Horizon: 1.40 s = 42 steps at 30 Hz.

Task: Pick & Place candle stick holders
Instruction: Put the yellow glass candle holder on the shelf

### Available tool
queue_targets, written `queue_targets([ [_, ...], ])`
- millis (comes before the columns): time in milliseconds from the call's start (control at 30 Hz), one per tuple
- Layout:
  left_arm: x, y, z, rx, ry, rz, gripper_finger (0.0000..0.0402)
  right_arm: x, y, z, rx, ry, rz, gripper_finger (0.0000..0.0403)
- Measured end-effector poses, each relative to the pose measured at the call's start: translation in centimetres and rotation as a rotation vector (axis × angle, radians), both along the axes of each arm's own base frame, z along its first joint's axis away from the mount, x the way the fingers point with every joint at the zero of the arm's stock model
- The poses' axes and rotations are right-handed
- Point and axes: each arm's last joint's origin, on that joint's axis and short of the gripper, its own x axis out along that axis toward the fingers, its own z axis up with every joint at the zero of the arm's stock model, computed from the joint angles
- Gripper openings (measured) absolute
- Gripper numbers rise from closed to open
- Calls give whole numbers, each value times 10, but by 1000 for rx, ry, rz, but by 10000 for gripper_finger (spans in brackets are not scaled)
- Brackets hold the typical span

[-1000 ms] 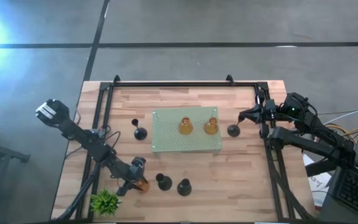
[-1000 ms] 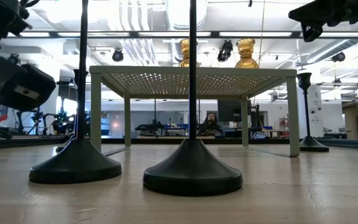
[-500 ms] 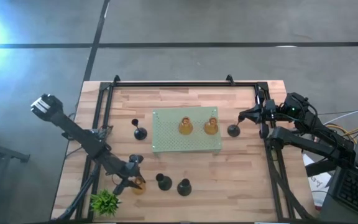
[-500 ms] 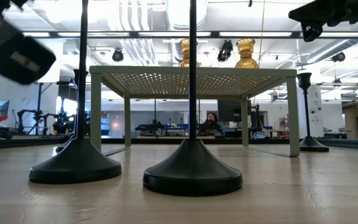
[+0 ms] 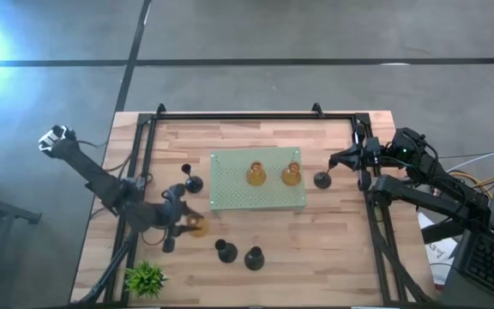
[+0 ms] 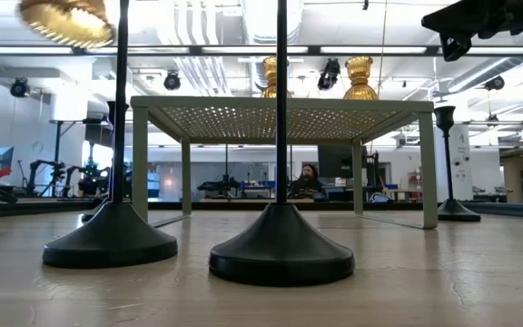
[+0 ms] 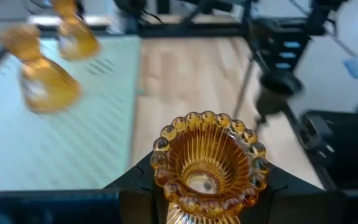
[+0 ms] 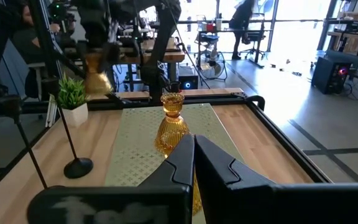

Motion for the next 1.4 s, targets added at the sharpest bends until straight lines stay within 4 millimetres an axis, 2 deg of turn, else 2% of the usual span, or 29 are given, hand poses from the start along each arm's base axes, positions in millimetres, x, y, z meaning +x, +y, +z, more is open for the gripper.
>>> queue_targets([
  [167,8,16,9,45,-28,148,131,0,0,0,-1,0,0,9],
  [400,24,56,12,60,-21,328,131,0,0,0,0,0,0,9],
  [700,44,94,15,61,-66,398,131,0,0,0,1,2,0,9],
  [867,54,102,7,74,-31,437,131,0,0,0,1,2,0,9],
  [1167,74,103,-7,106,7,433,131,0,0,0,1,3,0,9],
  [1400,77,105,-18,112,-2,450,131,0,0,0,1,3,0,9],
])
